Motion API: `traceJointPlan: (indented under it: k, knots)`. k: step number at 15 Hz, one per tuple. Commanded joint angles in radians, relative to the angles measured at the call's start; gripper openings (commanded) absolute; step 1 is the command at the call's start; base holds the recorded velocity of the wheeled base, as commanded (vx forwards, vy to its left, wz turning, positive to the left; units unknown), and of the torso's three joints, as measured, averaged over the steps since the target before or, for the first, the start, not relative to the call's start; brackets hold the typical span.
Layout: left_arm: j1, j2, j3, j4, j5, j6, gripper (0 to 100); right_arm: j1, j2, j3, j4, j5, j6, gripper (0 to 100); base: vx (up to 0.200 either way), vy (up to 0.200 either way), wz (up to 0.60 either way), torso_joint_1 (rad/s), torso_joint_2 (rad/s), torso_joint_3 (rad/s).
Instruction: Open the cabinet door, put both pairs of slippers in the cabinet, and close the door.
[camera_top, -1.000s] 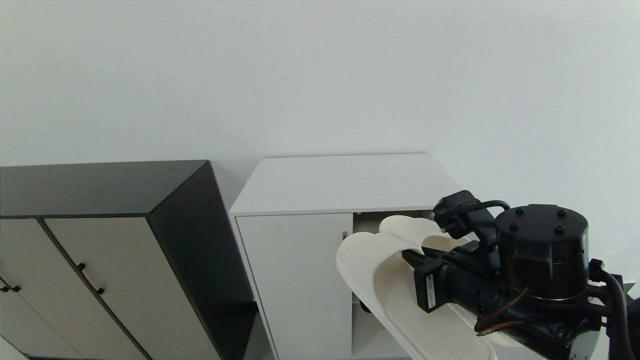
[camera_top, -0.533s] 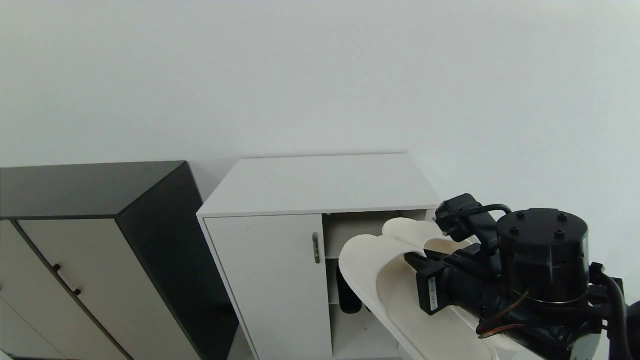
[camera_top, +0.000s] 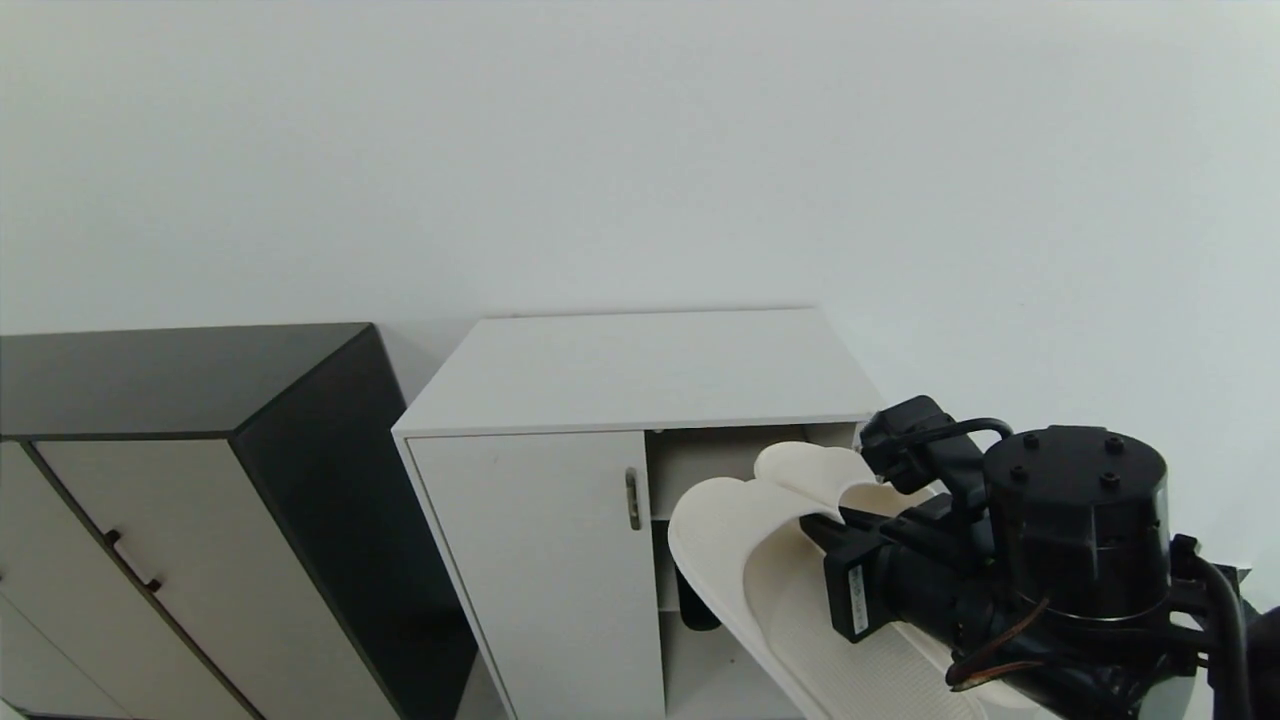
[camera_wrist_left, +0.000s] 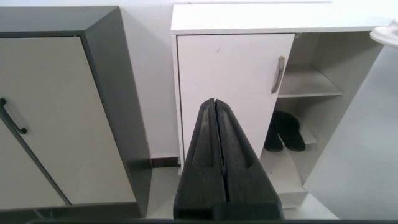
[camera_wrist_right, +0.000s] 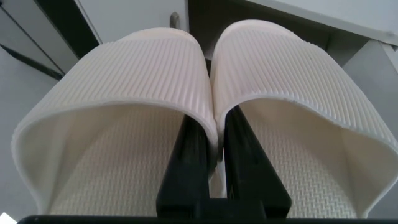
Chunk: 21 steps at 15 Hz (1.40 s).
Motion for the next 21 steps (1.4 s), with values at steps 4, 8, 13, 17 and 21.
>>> traceJointPlan:
  k: [4, 8, 13, 17, 21]
  knots:
    - [-0.001, 0.001, 0.000, 0.000, 0.000, -0.001, 0, 0.012, 0.007, 0.017, -0.029, 0.000, -0.002, 0, 0.000, 0.000, 0.00, -0.090, 0.20, 0.113]
    - [-0.001, 0.001, 0.000, 0.000, 0.002, -0.002, 0, 0.012, 0.008, 0.018, -0.029, 0.014, -0.002, 0, 0.000, 0.000, 0.00, -0.209, 0.51, 0.288]
    - [-0.001, 0.001, 0.000, 0.000, 0.002, -0.002, 0, 0.013, 0.013, 0.020, -0.033, 0.014, -0.002, 0, 0.000, 0.000, 0.00, -0.208, 0.52, 0.310]
    - [-0.001, 0.001, 0.000, 0.000, 0.002, -0.004, 0, 0.018, 0.016, 0.020, -0.033, 0.014, -0.002, 0, 0.000, 0.000, 0.00, -0.177, 0.49, 0.309]
    - [-0.001, 0.001, 0.000, 0.000, 0.002, -0.002, 0, 0.023, 0.018, 0.027, -0.041, 0.014, -0.002, 0, 0.000, 0.000, 0.00, -0.152, 0.47, 0.315]
